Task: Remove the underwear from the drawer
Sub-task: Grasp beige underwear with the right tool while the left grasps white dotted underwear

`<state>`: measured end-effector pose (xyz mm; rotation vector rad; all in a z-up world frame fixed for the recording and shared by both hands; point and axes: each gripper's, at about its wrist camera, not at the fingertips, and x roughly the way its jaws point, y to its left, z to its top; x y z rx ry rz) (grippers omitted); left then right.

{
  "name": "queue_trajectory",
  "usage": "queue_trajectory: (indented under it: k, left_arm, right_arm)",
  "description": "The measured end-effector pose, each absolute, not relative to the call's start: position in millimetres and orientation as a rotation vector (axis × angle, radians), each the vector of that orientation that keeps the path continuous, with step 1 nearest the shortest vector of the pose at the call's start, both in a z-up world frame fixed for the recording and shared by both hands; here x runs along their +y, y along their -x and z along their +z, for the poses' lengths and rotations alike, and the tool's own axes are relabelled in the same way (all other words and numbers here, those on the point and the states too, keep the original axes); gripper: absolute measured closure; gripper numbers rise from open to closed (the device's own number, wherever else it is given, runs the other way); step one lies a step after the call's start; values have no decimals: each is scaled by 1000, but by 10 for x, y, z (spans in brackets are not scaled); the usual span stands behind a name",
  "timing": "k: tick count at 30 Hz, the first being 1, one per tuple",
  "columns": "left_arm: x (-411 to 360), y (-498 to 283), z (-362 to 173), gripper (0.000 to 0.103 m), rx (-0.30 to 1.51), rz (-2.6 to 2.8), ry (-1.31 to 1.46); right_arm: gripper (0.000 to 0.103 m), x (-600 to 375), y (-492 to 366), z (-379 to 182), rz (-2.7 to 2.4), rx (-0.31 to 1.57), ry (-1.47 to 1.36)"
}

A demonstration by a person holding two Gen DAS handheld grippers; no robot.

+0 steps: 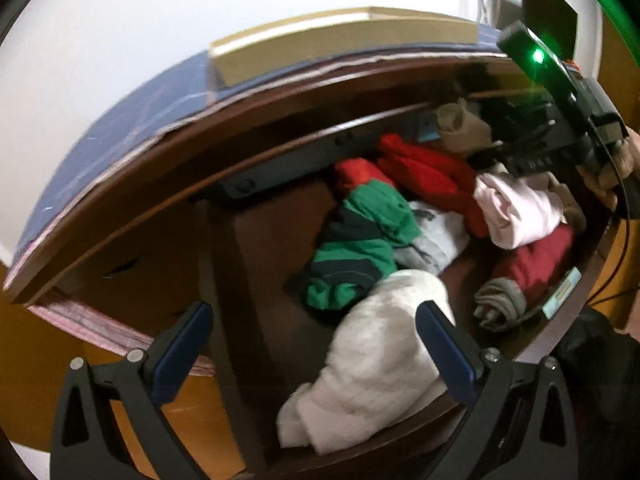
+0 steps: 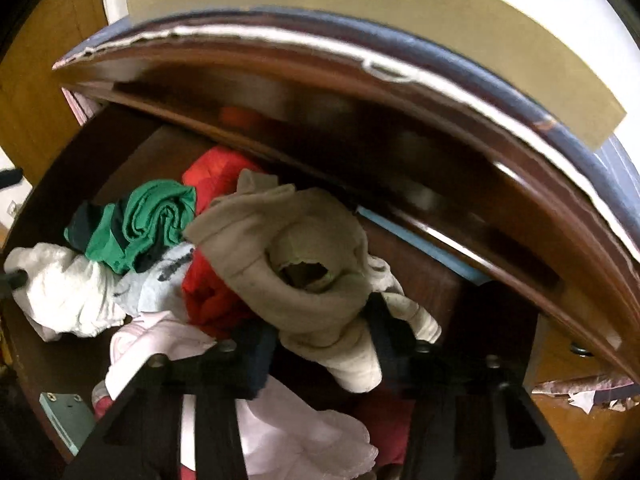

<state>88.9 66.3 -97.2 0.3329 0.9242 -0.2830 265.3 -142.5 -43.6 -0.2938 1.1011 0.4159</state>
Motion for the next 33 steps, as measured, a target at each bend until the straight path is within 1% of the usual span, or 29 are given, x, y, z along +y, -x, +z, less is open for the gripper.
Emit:
queue_trajectory:
  k: [2,3,7,9,10,11,13,15,18,19,20,24,26,27,28,29,30,31,33]
  left_arm:
    - [599,-958,-1028,0,963,-294,-332]
    - [573,-986,-1064,0,983,-301,-338]
    - [500,-1059,-1177,0,1059,-351,-333]
    - [450,-1090,-1226,0,1096,-369,-342]
    - [417,-1108,-1260,0,1110,-368,-357]
    - [391,-1129,-1293,0,1132,-373,-361]
    - [403,-1173,-1366,0,1205,-379,-314]
    - [421,-1190,-1391,8,1246,-401,-276]
    - [416,-1158,-1385,23,1262,-424,-241]
    - [398,-1131,-1373,42,1273,-455,-224]
    - [382,-1108,-1374,49,1289,-475,-202]
    - [368,-1047,-1361,53,1271,-468,-183]
    - [360,-1023,-1354,61,1262,-465,-176]
    - [358,-1006,-1339,63,1252,-458,-177]
    - [366,-981,-1306,65,1233,-451,-181]
    - [401,-946,-1264,66,1220,-451,-175]
    - [429,-942,-1242,66,1204,-452,-161]
    - [455,-915,-1189,67,1182,-455,-139]
    - [537,-951,-1124,67,1155,-456,-118]
  right_arm:
    - [75,-1482,-2586,-375,418,1092,269]
    - [86,-1524,-2554,-323,418,1082,247]
    - [88,-1755,-2405,-67,412,1034,115]
    - [92,-1850,-2349,29,409,1010,78]
    - [97,-1901,-2315,76,411,1001,49]
    - [99,-1949,-2275,128,419,988,17]
    - [99,-1970,-2193,216,431,965,-6]
    - [99,-1969,-2127,289,430,933,8]
    - [99,-1957,-2105,270,443,932,15]
    - [99,-1944,-2073,280,458,933,1]
    - [99,-1945,-2051,275,470,940,-22]
    - [98,-2010,-2160,144,456,991,-47]
    - [96,-1999,-2226,58,461,1008,-30]
    - [90,-1978,-2251,24,457,1016,-10]
    - [76,-1944,-2268,-9,460,1021,19]
    - [66,-1903,-2276,-31,469,1019,48]
    - [46,-1883,-2276,-42,475,1013,64]
    - [40,-1853,-2265,-35,481,996,83]
    - [40,-1810,-2251,-16,488,982,114]
